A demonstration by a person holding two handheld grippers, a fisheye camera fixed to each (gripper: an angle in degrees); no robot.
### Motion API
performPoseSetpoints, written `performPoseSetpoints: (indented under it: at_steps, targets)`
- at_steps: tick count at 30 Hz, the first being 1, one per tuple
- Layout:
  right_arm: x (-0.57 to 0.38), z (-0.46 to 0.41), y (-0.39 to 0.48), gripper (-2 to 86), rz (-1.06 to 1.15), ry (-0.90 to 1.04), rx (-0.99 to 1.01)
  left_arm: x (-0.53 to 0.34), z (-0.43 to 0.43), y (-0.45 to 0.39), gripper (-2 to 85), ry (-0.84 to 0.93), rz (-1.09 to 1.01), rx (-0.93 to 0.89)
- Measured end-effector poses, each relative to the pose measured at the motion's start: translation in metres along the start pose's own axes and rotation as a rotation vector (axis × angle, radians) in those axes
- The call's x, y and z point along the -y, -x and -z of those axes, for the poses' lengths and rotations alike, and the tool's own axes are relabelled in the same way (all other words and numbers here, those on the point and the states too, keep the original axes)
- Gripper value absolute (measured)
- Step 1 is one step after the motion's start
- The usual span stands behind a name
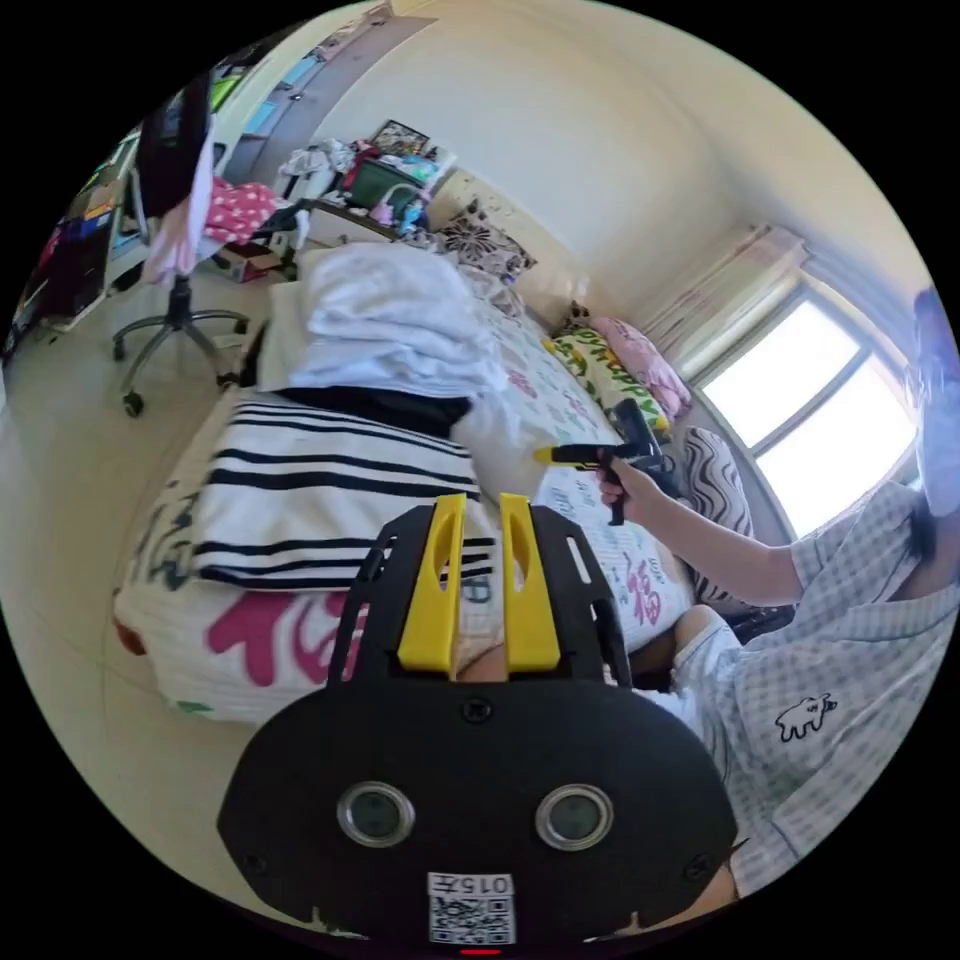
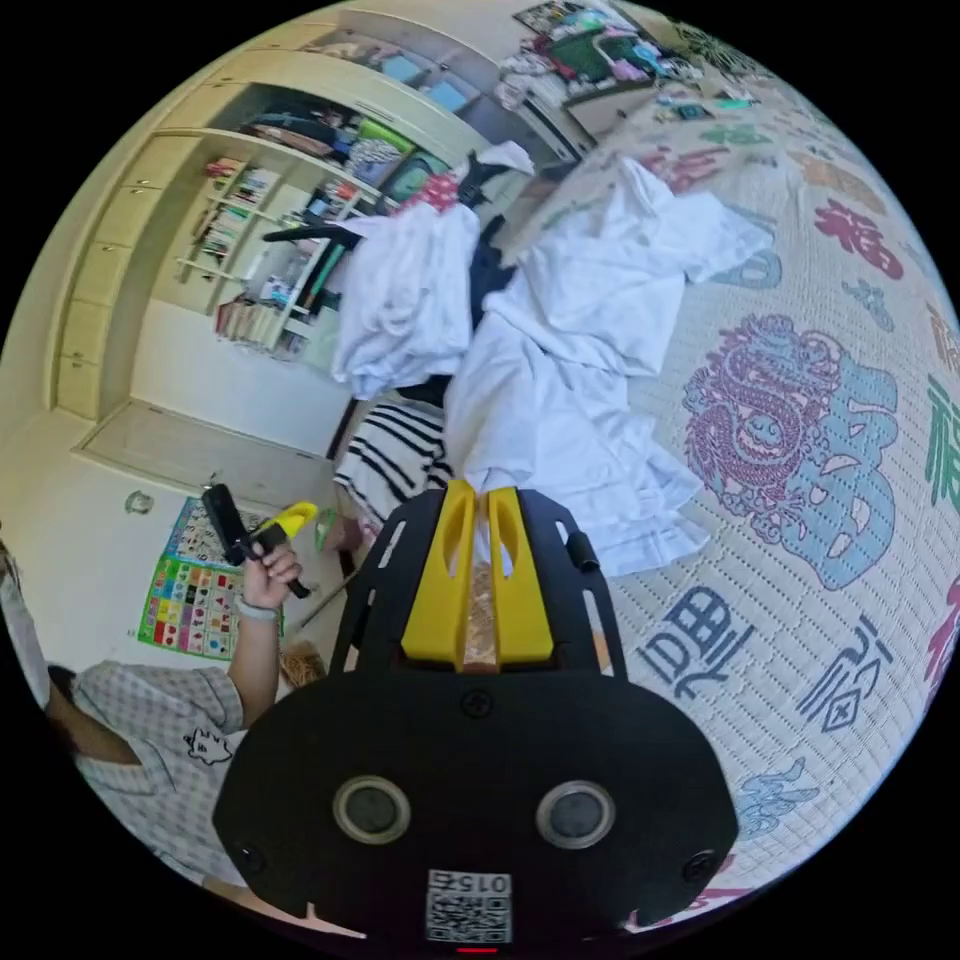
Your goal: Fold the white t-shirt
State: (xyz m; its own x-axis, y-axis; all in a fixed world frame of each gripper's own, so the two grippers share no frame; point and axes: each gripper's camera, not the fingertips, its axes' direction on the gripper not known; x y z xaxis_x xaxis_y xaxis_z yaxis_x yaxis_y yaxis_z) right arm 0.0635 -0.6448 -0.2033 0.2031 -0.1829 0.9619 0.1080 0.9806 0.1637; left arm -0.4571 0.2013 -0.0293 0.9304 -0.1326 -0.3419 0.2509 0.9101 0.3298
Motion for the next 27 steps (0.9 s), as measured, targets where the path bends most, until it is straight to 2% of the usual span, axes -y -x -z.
performPoseSetpoints:
  at_steps: [7, 11, 13, 15, 20, 27]
  targets:
    - [-0.075, 0.107, 0.08, 0.7, 0.144, -0.188, 0.117, -0.02, -0.099, -0.169, 13.4, 0.054, -0.251, 0.009]
    - [-0.127, 0.178, 0.119, 0.5, 0.196, -0.277, 0.188, -0.034, -0.122, -0.246, 9.6, 0.014, -0.346, 0.048]
    - [-0.151, 0.207, 0.132, 0.6, 0.196, -0.325, 0.18, -0.049, -0.127, -0.286, 2.9, -0.006, -0.403, -0.082]
    - [-0.186, 0.247, 0.147, 0.8, 0.206, -0.376, 0.149, -0.058, -0.132, -0.312, 0.2, 0.009, -0.422, -0.167]
    - [-0.254, 0.314, 0.166, 1.2, 0.188, -0.466, 0.022, -0.078, -0.147, -0.377, -0.8, 0.084, -0.551, -0.231]
    - [-0.335, 0.377, 0.152, 0.1, 0.06, -0.59, 0.03, -0.072, -0.16, -0.432, -0.9, 0.105, -0.567, -0.351]
